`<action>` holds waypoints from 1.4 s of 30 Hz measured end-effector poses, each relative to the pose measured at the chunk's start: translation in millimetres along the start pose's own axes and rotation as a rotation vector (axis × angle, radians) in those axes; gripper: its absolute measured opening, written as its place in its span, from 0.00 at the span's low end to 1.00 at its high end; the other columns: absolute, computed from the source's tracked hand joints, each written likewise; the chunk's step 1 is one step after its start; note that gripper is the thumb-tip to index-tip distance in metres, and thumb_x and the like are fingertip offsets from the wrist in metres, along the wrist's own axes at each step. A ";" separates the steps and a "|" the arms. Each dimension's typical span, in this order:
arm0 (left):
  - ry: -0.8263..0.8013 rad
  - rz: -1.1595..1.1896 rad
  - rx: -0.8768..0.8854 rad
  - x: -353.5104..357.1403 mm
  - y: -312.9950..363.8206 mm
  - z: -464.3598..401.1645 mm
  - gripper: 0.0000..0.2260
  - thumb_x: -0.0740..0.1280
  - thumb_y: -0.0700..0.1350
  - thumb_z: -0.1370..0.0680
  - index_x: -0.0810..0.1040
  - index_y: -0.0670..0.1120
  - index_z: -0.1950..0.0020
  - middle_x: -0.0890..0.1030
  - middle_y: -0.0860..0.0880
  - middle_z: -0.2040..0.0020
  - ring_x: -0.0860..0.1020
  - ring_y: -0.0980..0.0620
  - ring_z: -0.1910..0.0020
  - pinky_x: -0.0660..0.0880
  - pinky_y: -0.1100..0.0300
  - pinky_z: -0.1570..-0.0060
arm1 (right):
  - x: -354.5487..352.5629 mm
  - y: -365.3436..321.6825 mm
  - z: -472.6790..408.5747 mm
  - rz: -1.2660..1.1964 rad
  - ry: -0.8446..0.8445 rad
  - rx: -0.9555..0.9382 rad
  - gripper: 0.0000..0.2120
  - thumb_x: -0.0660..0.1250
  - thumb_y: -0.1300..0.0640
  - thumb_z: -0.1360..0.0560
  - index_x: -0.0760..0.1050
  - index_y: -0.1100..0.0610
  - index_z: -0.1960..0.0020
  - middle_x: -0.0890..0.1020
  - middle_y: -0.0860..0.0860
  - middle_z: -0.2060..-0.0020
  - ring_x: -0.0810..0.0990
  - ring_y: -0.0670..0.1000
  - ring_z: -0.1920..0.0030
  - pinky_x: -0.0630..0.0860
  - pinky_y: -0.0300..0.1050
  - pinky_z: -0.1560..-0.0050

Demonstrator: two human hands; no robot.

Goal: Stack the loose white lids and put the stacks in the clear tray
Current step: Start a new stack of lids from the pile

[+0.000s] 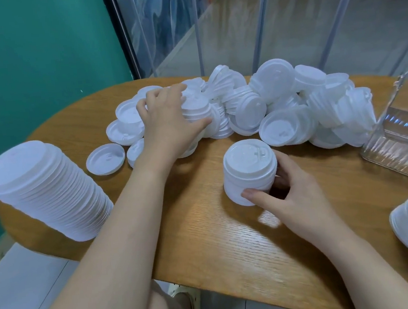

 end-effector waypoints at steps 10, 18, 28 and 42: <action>-0.018 0.403 0.117 -36.3 33.1 43.6 0.24 0.81 0.53 0.31 0.80 0.55 0.37 0.71 0.53 0.39 0.71 0.58 0.38 0.64 0.64 0.34 | -4.8 -3.6 -3.5 0.170 -0.020 -0.047 0.34 0.82 0.46 0.33 0.73 0.36 0.31 0.81 0.31 0.43 0.80 0.37 0.45 0.75 0.32 0.46; -0.409 0.613 0.119 -8.2 65.5 102.6 0.24 0.81 0.51 0.30 0.80 0.58 0.35 0.72 0.56 0.37 0.71 0.65 0.34 0.65 0.76 0.38 | -9.5 -4.4 -5.1 0.283 -0.044 -0.079 0.30 0.80 0.41 0.34 0.76 0.32 0.35 0.84 0.37 0.49 0.82 0.40 0.50 0.79 0.42 0.50; -0.440 0.596 0.172 2.4 65.5 108.5 0.23 0.77 0.53 0.25 0.78 0.55 0.30 0.76 0.59 0.32 0.71 0.65 0.31 0.66 0.69 0.31 | -9.0 -0.3 -4.0 0.392 -0.022 -0.136 0.23 0.79 0.40 0.33 0.74 0.35 0.42 0.80 0.34 0.53 0.77 0.37 0.49 0.71 0.32 0.54; -0.429 0.433 0.264 6.2 75.2 107.0 0.25 0.73 0.61 0.25 0.77 0.59 0.29 0.74 0.59 0.37 0.72 0.61 0.34 0.67 0.68 0.35 | -3.4 12.9 -6.2 0.409 0.019 -0.118 0.35 0.72 0.28 0.37 0.74 0.41 0.34 0.79 0.37 0.46 0.74 0.41 0.43 0.74 0.47 0.43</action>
Point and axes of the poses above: each hand's wrist, its own z-axis away from the middle knuckle, its own x-axis out of the palm, y = z × x, the point moved 9 cm from there along -z, towards the middle knuckle
